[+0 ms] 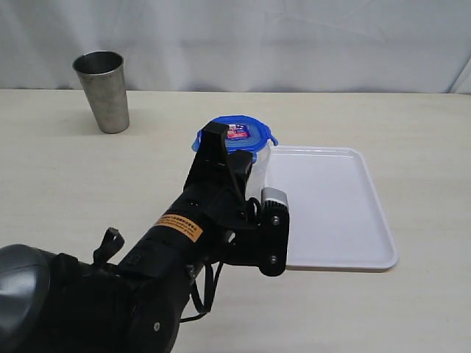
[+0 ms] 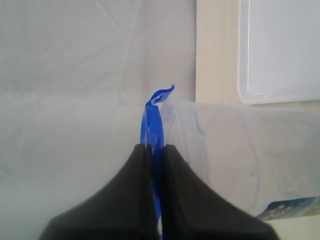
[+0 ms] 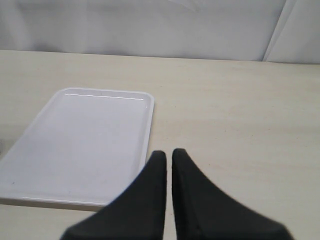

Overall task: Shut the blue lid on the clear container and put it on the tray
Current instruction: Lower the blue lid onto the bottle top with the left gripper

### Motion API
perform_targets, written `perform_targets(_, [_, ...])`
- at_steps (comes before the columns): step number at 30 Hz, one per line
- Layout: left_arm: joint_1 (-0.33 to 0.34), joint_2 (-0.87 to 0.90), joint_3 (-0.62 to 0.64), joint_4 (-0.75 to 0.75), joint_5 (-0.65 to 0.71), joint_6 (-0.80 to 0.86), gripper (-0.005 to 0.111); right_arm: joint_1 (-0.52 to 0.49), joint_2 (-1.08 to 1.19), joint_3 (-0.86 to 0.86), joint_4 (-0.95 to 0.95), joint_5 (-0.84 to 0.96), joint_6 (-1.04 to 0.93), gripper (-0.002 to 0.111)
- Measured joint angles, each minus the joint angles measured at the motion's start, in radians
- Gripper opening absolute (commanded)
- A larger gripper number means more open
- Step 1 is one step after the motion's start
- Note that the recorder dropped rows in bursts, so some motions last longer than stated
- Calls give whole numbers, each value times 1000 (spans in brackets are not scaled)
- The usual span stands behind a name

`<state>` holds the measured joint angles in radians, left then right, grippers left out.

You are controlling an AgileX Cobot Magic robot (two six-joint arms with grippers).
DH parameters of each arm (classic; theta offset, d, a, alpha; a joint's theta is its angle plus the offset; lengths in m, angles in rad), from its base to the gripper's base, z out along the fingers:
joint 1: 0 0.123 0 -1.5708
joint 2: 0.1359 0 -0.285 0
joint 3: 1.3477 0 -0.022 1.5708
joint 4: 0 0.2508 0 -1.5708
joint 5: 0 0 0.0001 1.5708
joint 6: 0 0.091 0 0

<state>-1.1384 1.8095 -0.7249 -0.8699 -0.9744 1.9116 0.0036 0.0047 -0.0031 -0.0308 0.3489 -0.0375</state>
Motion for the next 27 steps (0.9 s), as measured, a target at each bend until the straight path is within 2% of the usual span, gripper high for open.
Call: perform_targets(27, [-39, 0, 0, -48, -39, 0, 0, 0, 0, 0, 0, 0, 0, 4])
